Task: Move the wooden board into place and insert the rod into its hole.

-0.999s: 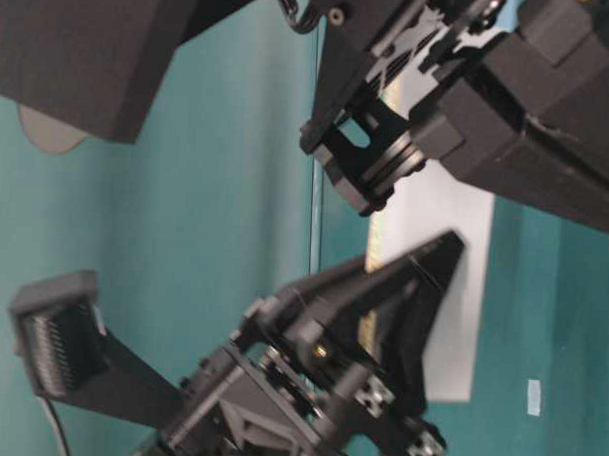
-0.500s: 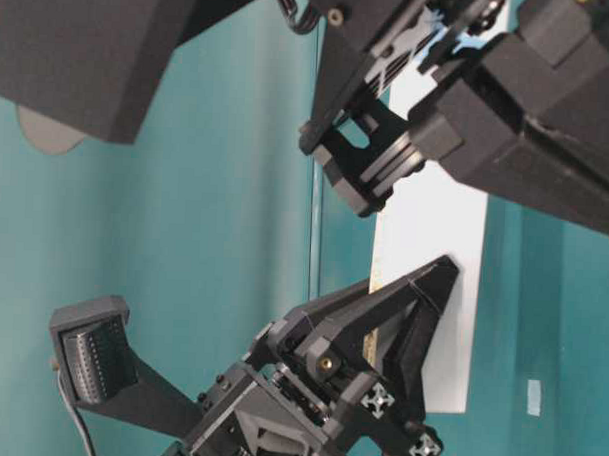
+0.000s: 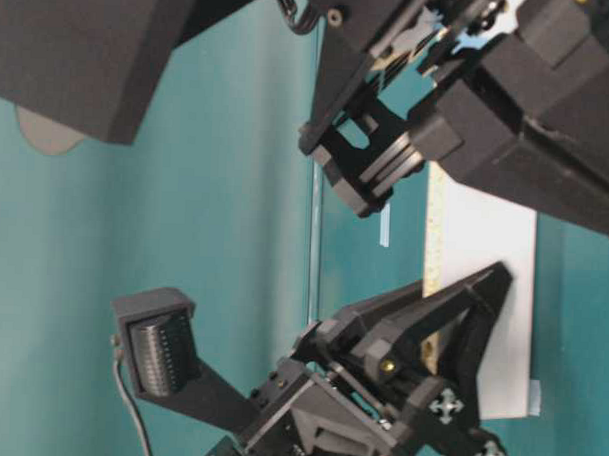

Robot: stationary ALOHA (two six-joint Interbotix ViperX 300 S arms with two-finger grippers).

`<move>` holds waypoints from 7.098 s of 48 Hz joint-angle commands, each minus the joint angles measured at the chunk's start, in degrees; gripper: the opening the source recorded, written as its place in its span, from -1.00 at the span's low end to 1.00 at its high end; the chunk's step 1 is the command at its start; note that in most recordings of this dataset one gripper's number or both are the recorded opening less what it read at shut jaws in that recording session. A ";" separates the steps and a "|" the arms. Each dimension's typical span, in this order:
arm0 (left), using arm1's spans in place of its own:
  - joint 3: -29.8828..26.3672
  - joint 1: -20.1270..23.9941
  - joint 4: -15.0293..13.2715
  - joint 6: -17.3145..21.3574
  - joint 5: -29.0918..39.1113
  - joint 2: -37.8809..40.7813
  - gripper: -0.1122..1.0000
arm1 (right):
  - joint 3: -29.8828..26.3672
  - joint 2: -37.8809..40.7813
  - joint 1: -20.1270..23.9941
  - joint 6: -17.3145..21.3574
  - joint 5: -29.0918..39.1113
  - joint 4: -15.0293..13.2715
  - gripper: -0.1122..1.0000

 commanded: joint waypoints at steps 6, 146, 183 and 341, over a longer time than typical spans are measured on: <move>-0.79 -0.35 -0.09 -2.11 -0.79 -0.70 -0.42 | -1.14 -0.79 0.26 0.97 0.18 0.00 -0.81; 8.09 -0.18 -0.09 -4.39 -3.43 -5.62 0.44 | -23.12 5.01 2.90 28.74 32.26 -0.09 0.84; 7.47 -0.09 -0.09 -4.48 -3.43 -5.62 0.44 | -28.83 10.11 3.34 32.17 40.43 0.00 0.73; 8.09 0.00 -0.09 -4.48 -2.99 -5.36 -0.30 | -3.16 -19.86 -6.94 31.90 21.01 -15.12 -0.64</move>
